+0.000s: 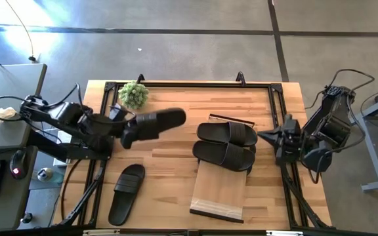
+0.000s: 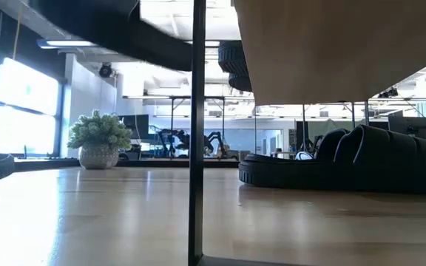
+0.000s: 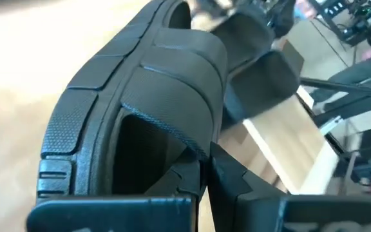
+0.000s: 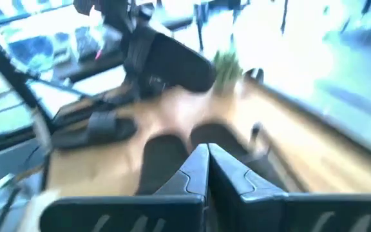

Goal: Pick and place slides into the shelf
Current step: Put the right black slide under the shelf

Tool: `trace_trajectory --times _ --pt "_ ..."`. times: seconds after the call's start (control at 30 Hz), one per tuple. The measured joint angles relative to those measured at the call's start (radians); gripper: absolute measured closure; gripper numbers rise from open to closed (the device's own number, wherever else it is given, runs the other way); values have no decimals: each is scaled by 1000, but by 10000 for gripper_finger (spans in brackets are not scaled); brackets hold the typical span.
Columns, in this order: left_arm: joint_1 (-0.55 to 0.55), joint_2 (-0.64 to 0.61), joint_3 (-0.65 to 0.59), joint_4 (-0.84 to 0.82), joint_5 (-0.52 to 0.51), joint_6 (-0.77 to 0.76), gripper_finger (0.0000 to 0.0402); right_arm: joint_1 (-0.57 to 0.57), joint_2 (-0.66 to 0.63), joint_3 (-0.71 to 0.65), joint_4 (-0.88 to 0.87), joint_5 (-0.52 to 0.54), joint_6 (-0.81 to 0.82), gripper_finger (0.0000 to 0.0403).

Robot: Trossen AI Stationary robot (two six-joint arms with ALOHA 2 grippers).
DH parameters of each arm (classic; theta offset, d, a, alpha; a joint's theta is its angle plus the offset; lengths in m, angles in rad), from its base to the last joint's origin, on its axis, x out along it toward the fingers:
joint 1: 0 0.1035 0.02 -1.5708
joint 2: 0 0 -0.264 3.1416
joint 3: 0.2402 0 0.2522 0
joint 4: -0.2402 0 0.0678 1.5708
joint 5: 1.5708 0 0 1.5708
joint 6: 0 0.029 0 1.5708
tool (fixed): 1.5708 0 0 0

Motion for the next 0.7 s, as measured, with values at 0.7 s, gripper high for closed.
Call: trace_trajectory --times 0.7 --pt "0 474 598 -8 141 598 401 -526 -65 1 513 -627 -626 286"
